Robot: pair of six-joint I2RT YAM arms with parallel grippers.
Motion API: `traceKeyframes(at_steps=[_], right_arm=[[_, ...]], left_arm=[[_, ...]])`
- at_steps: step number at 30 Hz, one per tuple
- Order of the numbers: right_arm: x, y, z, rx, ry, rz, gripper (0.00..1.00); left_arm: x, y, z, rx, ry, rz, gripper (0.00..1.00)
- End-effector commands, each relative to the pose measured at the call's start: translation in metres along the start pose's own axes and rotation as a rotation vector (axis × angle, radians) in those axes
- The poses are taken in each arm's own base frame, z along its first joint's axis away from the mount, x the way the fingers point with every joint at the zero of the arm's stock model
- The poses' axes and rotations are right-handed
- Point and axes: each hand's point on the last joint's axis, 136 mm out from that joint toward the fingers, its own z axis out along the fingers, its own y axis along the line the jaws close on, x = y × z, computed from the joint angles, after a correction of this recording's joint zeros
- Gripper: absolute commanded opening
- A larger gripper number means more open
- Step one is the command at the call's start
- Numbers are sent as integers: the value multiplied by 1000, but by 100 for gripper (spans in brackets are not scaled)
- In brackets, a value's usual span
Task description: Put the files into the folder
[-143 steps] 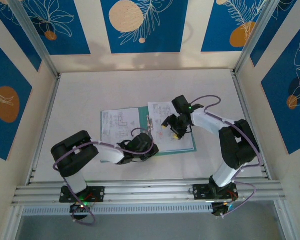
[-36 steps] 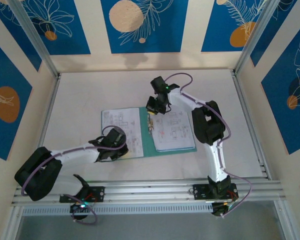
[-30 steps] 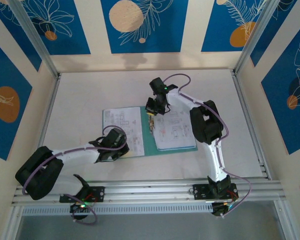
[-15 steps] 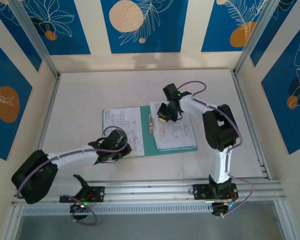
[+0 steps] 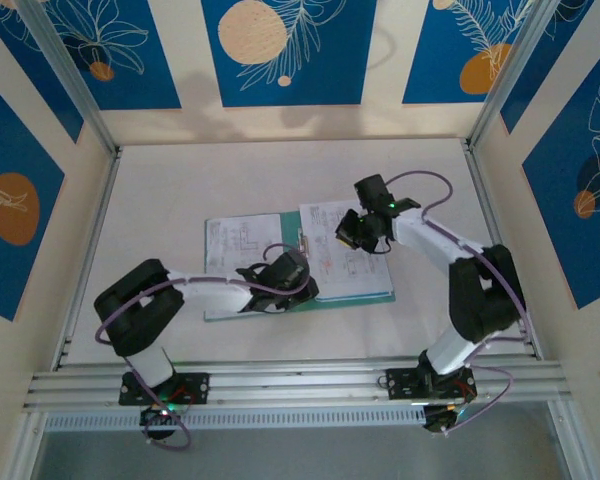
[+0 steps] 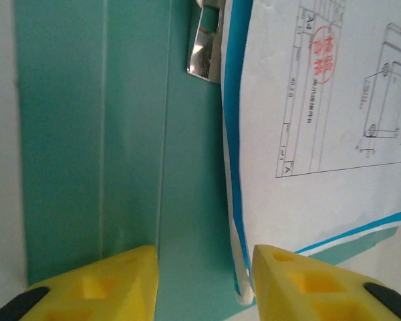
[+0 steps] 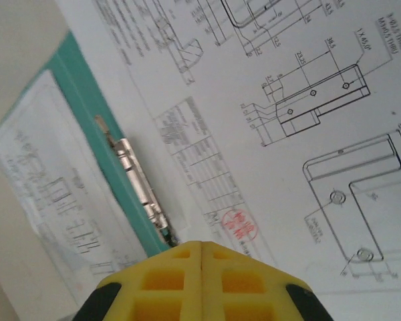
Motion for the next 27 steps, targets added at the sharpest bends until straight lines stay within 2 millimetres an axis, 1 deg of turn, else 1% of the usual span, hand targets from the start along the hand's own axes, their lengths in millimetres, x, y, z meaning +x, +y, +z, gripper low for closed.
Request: traceKeyframes(at_steps=[1, 3, 6, 12, 17, 21, 24, 27], right_arm=[[3, -6, -22, -16, -25, 22, 2], [4, -8, -28, -25, -30, 22, 2], [9, -11, -31, -33, -26, 23, 2], [15, -17, -30, -36, -15, 30, 2], [17, -22, -30, -31, -15, 30, 2], [19, -25, -30, -28, -14, 35, 2], [19, -27, -29, -28, -13, 38, 2], [19, -27, -30, -28, -13, 39, 2]], left_arm=[[2, -14, 5, 42, -5, -51, 41], [3, -15, 8, 47, -8, -58, 41], [3, -17, 9, 55, -13, -61, 41], [1, -26, 1, 66, -37, -59, 41], [4, -31, 3, 91, -30, -84, 41], [4, -37, 1, 101, -38, -87, 40], [4, -35, 4, 95, -39, -95, 39], [6, -33, 11, 92, -32, -103, 35]])
